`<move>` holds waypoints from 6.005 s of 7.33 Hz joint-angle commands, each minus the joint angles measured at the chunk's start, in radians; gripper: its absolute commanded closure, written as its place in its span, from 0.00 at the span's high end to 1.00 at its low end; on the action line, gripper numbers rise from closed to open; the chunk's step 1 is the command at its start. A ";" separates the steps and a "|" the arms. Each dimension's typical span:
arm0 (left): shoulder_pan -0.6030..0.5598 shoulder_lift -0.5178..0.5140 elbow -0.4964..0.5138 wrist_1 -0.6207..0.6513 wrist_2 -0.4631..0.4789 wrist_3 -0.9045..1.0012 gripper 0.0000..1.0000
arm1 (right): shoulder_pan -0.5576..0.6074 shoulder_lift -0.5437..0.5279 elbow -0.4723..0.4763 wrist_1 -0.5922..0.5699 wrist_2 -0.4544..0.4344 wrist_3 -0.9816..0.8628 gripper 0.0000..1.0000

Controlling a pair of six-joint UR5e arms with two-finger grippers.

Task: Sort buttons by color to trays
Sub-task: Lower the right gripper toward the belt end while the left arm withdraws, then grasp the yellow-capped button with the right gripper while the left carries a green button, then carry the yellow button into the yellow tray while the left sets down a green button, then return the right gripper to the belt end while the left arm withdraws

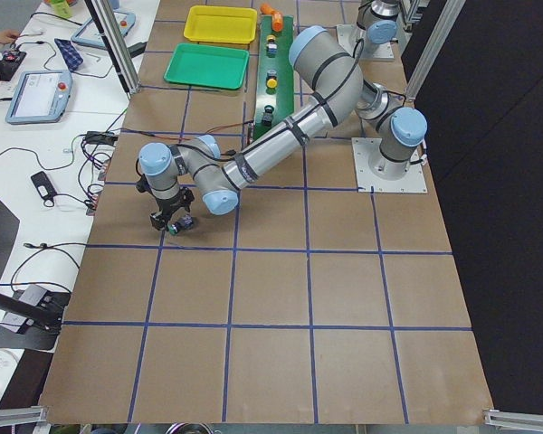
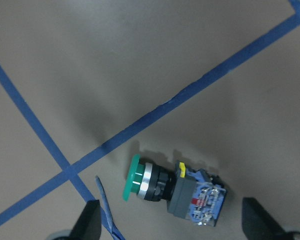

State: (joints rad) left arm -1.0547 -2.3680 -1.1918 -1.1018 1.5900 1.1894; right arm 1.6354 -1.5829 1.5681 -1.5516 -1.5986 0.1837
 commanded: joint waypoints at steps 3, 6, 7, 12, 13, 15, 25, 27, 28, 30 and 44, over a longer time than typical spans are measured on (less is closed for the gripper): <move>0.004 -0.011 -0.052 0.000 -0.005 0.016 1.00 | 0.003 0.003 0.205 -0.104 -0.079 -0.004 1.00; 0.004 0.010 -0.058 -0.004 -0.016 0.012 0.19 | 0.000 0.011 0.337 -0.159 -0.099 -0.231 0.96; -0.002 0.044 -0.081 -0.047 -0.013 -0.040 0.11 | -0.002 0.011 0.361 -0.185 -0.171 -0.254 0.96; -0.232 0.624 -0.695 -0.167 -0.022 -0.872 0.11 | -0.161 0.014 0.528 -0.509 -0.140 -0.954 0.96; -0.287 0.685 -0.769 -0.140 -0.024 -0.987 0.11 | -0.181 0.012 0.577 -0.603 -0.108 -1.089 0.96; -0.420 0.720 -0.816 -0.129 -0.018 -1.131 0.12 | -0.186 0.024 0.598 -0.683 -0.084 -1.304 0.96; -0.456 0.768 -0.469 -0.343 -0.007 -1.094 1.00 | -0.262 0.089 0.604 -0.751 -0.041 -1.719 0.17; -0.487 0.826 -0.324 -0.492 -0.018 -1.106 1.00 | -0.262 0.098 0.558 -0.756 -0.040 -1.712 0.10; -0.488 0.845 -0.331 -0.512 -0.007 -1.090 1.00 | -0.262 0.127 0.496 -0.756 -0.040 -1.710 0.11; -0.495 0.848 -0.394 -0.491 -0.021 -1.096 1.00 | -0.278 0.269 0.326 -0.746 -0.043 -1.719 0.12; -0.482 0.849 -0.397 -0.440 -0.007 -1.102 1.00 | -0.198 0.093 0.539 -0.588 0.006 -1.762 1.00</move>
State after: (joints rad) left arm -1.5370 -1.5187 -1.5872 -1.5426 1.5831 0.0881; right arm 1.4062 -1.4731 2.0708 -2.1387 -1.6060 -1.5767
